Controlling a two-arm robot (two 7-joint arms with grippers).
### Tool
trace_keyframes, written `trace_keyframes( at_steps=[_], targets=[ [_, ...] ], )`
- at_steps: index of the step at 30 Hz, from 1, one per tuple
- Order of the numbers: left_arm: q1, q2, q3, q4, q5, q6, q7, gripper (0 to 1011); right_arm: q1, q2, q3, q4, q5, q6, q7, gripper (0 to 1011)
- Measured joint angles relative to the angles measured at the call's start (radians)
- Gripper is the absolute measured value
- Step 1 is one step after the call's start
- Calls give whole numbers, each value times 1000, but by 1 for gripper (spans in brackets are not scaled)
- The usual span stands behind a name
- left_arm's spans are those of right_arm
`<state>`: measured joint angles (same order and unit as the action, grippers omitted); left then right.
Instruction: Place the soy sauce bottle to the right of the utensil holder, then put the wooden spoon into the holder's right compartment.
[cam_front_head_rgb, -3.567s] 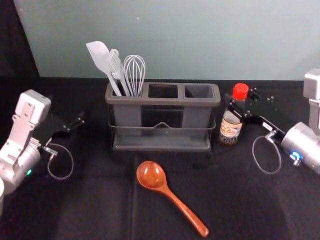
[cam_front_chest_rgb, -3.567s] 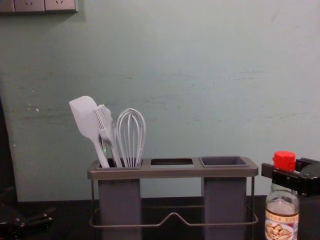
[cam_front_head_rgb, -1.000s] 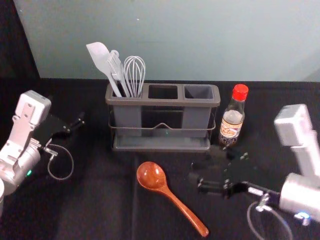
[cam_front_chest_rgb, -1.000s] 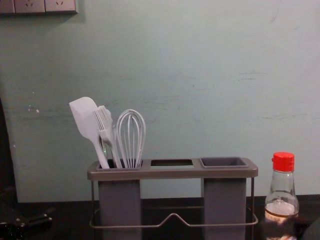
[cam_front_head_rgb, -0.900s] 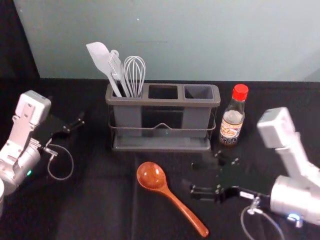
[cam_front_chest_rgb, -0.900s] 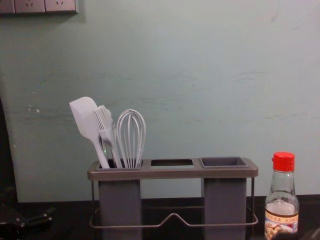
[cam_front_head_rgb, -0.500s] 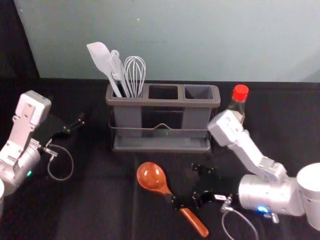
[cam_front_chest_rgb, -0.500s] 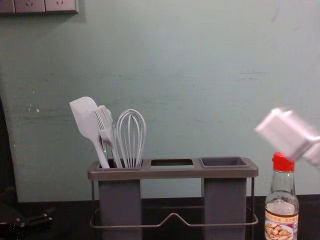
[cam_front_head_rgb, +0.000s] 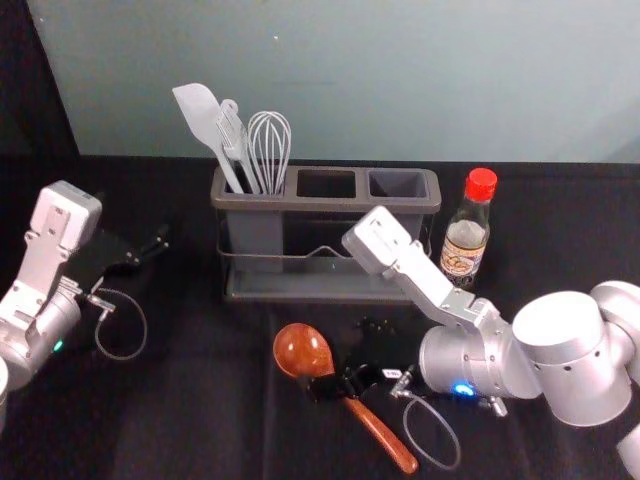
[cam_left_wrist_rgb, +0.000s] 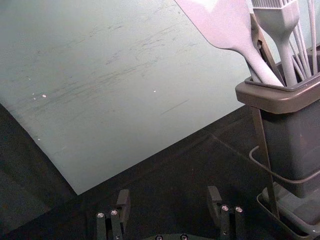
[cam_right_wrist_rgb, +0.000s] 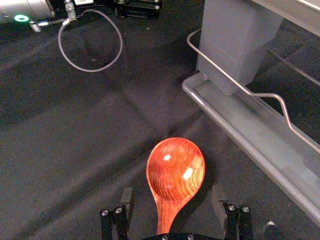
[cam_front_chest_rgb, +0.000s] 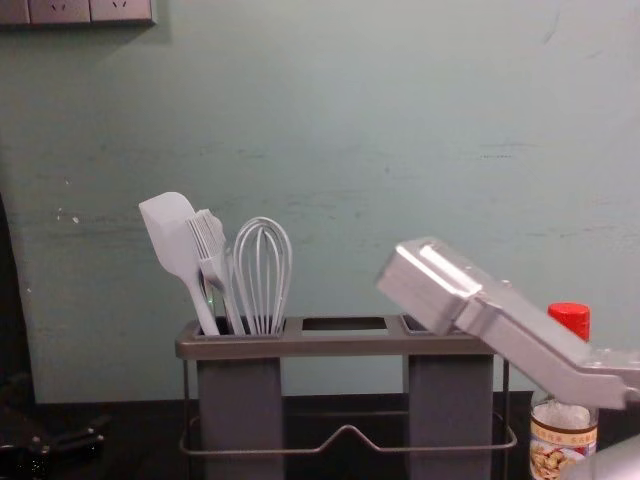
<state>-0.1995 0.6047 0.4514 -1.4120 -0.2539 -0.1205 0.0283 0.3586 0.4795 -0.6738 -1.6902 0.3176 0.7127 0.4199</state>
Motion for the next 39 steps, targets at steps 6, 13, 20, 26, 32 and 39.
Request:
trace_keyframes(
  at_steps=[6,13,20,26,32,39],
  targets=[
    [0,0,0,0,0,0,0,1005,21,-38,-13,33,-27,18,-1,1002],
    [0,0,0,0,0,0,0,1005,34,-72,-16,65,-48,30,-1,1003],
    [0,0,0,0,0,0,0,1005,42,-95,-19,90,-69,35,5,1002],
    [0,0,0,0,0,0,0,1005,44,-110,-19,109,-85,37,7,1002],
    [0,0,0,0,0,0,0,1005,46,-126,-18,129,-105,37,14,1003],
    [0,0,0,0,0,0,0,1005,45,-138,-13,136,-123,36,21,1002]
  ],
)
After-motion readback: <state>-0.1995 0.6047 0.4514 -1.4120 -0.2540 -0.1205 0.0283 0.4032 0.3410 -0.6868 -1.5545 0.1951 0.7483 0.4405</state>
